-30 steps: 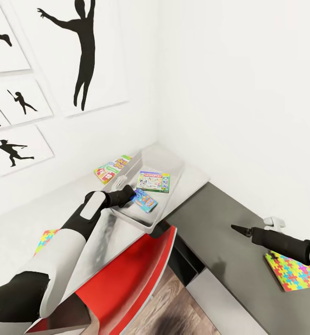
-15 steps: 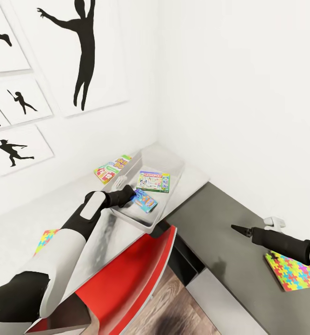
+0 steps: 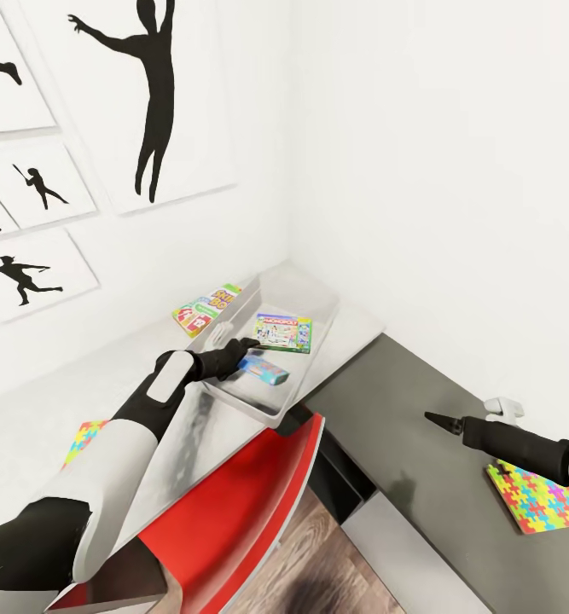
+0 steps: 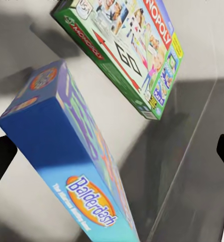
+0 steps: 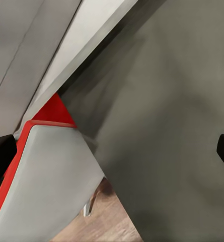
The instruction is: Put all the toys in the child's room - the three board games (two on the bed and one on the table), the two jigsaw puzzles on the table, and the tennis ball on the table - inside the toy box on the table in the child's room.
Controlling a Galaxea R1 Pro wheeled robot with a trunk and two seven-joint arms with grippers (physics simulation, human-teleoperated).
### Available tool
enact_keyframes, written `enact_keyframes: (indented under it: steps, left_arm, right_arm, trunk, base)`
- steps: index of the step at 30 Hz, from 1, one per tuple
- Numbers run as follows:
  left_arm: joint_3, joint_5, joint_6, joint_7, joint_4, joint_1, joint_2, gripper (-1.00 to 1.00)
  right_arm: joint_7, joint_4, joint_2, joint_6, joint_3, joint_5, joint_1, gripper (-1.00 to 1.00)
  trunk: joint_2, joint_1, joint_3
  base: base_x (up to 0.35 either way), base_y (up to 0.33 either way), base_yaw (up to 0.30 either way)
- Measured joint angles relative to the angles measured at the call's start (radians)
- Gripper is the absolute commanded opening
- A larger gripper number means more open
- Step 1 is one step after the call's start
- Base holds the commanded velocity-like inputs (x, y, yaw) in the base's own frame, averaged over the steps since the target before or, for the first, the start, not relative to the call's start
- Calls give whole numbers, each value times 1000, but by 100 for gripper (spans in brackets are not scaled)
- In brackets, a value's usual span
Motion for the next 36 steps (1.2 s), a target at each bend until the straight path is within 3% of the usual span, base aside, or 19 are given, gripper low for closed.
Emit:
enact_keyframes:
  steps: [24,30,36]
  left_arm:
    - [7,13,23,4,-1,0,1,100]
    - [8,65,97,3,-43,1,1,100]
    - [8,116,123,5,-77,4,2,100]
  right_arm:
    - [0,0,0,0,0,0,0,100]
    - [0,0,0,0,0,0,0,100]
    - [0,0,0,0,0,0,0,100]
  trunk:
    - [0,0,0]
    - [0,0,0]
    - [0,0,0]
  base:
    - [0,0,0]
    - [0,0,0]
    - [0,0,0]
